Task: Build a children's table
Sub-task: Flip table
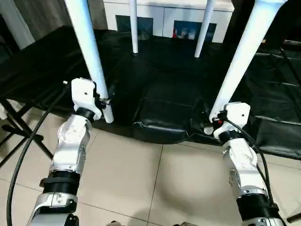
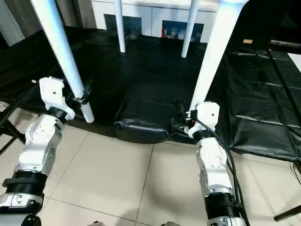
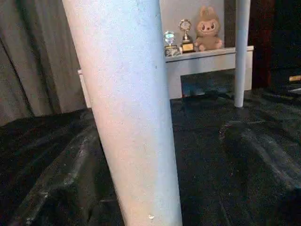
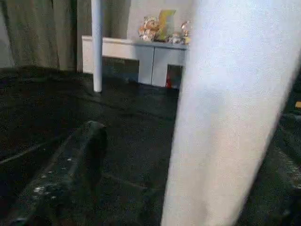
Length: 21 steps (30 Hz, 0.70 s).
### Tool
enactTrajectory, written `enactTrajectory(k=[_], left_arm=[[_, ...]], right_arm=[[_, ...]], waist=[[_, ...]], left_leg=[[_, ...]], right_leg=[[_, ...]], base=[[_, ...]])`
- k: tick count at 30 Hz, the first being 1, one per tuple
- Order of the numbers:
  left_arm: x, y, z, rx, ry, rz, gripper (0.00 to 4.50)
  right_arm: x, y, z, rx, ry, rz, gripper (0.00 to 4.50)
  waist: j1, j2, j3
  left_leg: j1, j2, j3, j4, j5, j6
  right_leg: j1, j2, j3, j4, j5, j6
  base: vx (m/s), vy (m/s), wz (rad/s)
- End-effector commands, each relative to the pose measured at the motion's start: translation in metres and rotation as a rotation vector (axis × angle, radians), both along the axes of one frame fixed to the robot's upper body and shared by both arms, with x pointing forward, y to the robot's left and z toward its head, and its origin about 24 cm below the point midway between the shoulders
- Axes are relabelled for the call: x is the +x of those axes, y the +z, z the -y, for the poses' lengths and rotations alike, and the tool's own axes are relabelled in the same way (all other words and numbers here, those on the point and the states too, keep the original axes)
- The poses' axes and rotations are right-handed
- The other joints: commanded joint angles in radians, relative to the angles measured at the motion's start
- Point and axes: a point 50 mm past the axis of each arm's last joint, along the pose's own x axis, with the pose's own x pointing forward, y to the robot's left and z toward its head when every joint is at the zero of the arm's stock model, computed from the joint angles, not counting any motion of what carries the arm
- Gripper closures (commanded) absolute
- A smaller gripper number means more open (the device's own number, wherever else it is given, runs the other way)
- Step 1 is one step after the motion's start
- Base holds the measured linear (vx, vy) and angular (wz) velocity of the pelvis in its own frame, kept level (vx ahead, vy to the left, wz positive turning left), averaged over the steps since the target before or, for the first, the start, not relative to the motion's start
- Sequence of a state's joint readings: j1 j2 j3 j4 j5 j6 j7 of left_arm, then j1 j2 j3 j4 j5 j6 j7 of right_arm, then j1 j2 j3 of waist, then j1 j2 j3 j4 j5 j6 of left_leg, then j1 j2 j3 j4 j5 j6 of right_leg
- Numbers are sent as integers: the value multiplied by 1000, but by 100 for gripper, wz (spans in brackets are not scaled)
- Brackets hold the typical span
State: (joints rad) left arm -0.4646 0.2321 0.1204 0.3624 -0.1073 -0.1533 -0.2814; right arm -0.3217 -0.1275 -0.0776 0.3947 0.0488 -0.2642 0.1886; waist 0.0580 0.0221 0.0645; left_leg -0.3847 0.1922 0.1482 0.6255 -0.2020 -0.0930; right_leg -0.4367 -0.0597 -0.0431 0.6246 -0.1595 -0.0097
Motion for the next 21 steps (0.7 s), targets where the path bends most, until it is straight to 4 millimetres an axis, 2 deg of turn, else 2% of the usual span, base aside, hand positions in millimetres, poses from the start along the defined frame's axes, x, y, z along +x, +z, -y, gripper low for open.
enactTrajectory(k=[1,4,5,6,9,12,14,15,17,19,21], left_arm=[[-4,6,-1,-5,-19,13,19],[-4,10,0,2,-32,28,19],[-3,15,1,6,-35,38,19],[-2,19,2,7,-36,43,19],[2,34,3,40,-59,39,19],[7,39,5,89,-91,3,19],[11,38,5,111,-100,-25,19],[12,38,6,120,-104,-36,19],[16,38,7,123,-82,-63,19],[17,38,7,109,-69,-70,19],[18,38,7,91,-55,-74,19]], right_arm=[[3,11,-5,12,18,34,42],[4,12,-6,26,16,32,42],[7,12,-7,29,19,30,42],[9,13,-8,31,20,29,42],[20,19,-14,44,16,27,42],[32,21,-18,47,-13,1,42],[42,21,-22,34,-43,-40,42],[46,21,-24,35,-55,-61,42],[53,24,-30,34,-53,-77,42],[55,25,-34,34,-43,-79,42],[58,28,-38,33,-31,-77,42]], waist=[[3,-4,-81],[3,-2,-79],[4,4,-78],[2,2,-78],[1,15,-76],[-2,15,-76],[-2,25,-77],[-5,24,-76],[-6,25,-77],[-5,24,-79],[-4,21,-81]], left_leg=[[1,18,7,-78,-151,59],[4,16,9,-78,-169,59],[7,16,9,-80,-187,52],[7,16,9,-80,-190,50],[11,15,7,-81,-224,32],[12,12,6,-81,-232,15],[13,11,4,-81,-237,3],[10,9,4,-82,-237,-2],[14,10,5,-79,-248,-7],[9,8,4,-79,-229,-5],[8,9,5,-77,-210,0]], right_leg=[[67,-58,35,-69,-185,-188],[65,-56,35,-72,-198,-189],[64,-56,35,-74,-219,-183],[65,-56,35,-75,-221,-181],[61,-56,34,-76,-252,-178],[60,-54,32,-77,-272,-174],[60,-54,31,-75,-266,-179],[64,-52,30,-74,-260,-183],[61,-54,31,-75,-262,-187],[67,-54,30,-71,-233,-191],[68,-55,30,-70,-207,-196]], base=[[0,0,0],[0,0,0],[0,0,0],[0,0,0],[0,0,0],[0,0,0],[0,0,0],[0,0,0],[0,0,0],[0,0,0],[0,0,0]])
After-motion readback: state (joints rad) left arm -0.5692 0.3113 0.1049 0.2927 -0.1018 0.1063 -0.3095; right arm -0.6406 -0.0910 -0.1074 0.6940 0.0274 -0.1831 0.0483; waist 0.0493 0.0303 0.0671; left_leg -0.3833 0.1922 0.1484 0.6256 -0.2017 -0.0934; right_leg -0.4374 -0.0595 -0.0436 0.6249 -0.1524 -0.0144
